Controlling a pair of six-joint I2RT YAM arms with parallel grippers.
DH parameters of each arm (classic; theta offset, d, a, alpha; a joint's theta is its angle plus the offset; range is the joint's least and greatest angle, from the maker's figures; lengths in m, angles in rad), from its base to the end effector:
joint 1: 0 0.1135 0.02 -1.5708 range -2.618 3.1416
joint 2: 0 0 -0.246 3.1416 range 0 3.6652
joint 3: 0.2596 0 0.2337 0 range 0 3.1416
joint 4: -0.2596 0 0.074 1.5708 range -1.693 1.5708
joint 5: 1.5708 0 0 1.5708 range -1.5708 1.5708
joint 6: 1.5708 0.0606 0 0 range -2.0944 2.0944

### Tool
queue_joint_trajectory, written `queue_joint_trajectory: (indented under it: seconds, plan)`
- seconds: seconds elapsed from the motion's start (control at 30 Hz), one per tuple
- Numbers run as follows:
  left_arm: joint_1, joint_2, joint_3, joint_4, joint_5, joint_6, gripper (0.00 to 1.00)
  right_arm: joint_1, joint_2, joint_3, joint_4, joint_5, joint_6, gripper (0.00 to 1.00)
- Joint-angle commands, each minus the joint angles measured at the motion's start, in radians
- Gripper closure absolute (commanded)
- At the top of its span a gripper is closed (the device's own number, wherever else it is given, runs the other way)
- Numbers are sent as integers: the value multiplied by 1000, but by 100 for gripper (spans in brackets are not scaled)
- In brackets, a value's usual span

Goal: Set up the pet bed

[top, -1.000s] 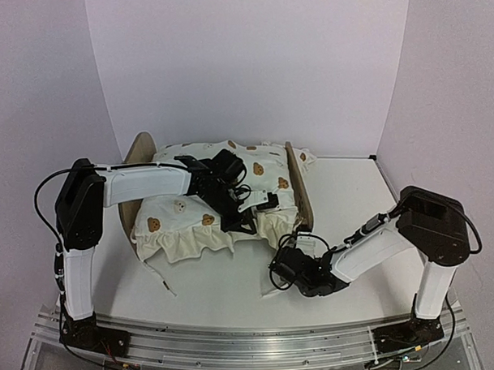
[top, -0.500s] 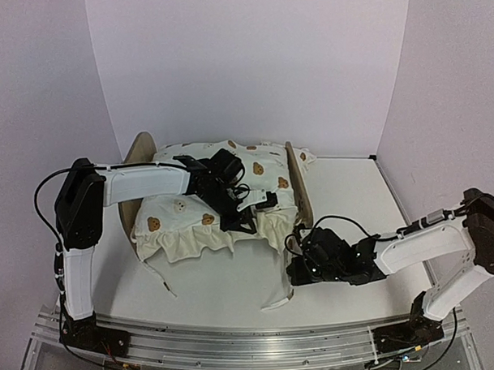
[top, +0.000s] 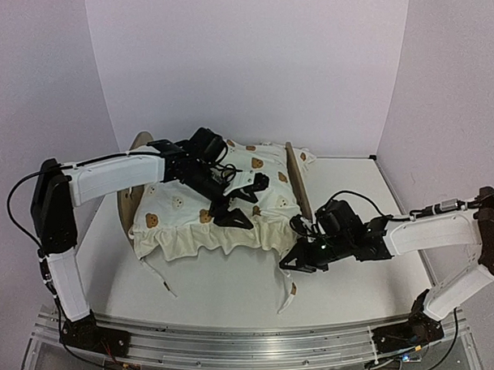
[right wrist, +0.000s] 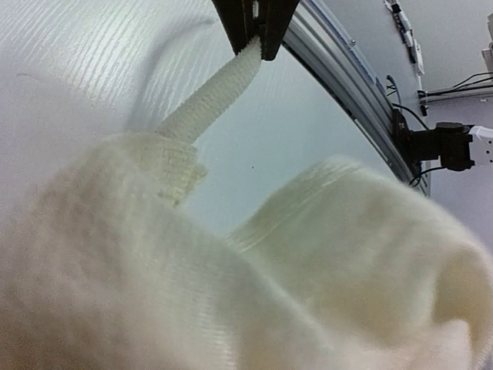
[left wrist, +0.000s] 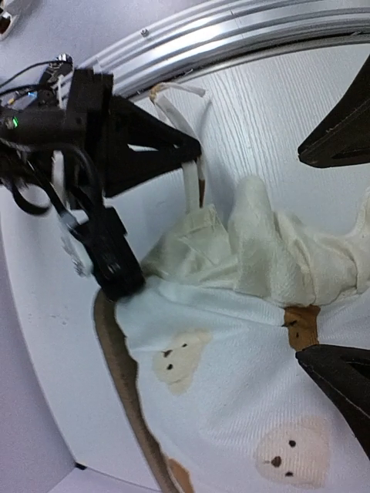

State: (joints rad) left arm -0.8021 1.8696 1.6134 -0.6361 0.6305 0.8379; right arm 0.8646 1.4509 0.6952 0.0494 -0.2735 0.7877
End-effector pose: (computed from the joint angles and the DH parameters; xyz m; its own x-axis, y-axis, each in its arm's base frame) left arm 0.2547 -0.3147 0.2537 0.2606 0.5941 -0.7610 0.9628 -0.2182 0.1594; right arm 0.1801 0.2364 0.1606 -0.9108 -0.0163 -0.4125 -0.3124 0.6805 0.6629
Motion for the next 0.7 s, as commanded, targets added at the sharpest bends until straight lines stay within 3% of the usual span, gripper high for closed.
queue_joint_trajectory:
  seconds: [0.0,0.17,0.3,0.47,0.67]
  plan:
    - [-9,-202,-137,118,160,62,20,-3,-1,35,-27,-159,72,100]
    - [-131,-343,-461,441,84,70,32,-4,-5,8,-29,-159,141,100]
    - [-200,-281,-643,788,9,18,39,-4,-11,-3,-28,-141,171,100]
    - [-277,-156,-726,1159,-106,-20,40,-4,-31,-26,-27,-94,179,100]
    - [-324,-42,-710,1291,-155,-56,45,-5,-47,-37,-23,-68,181,100]
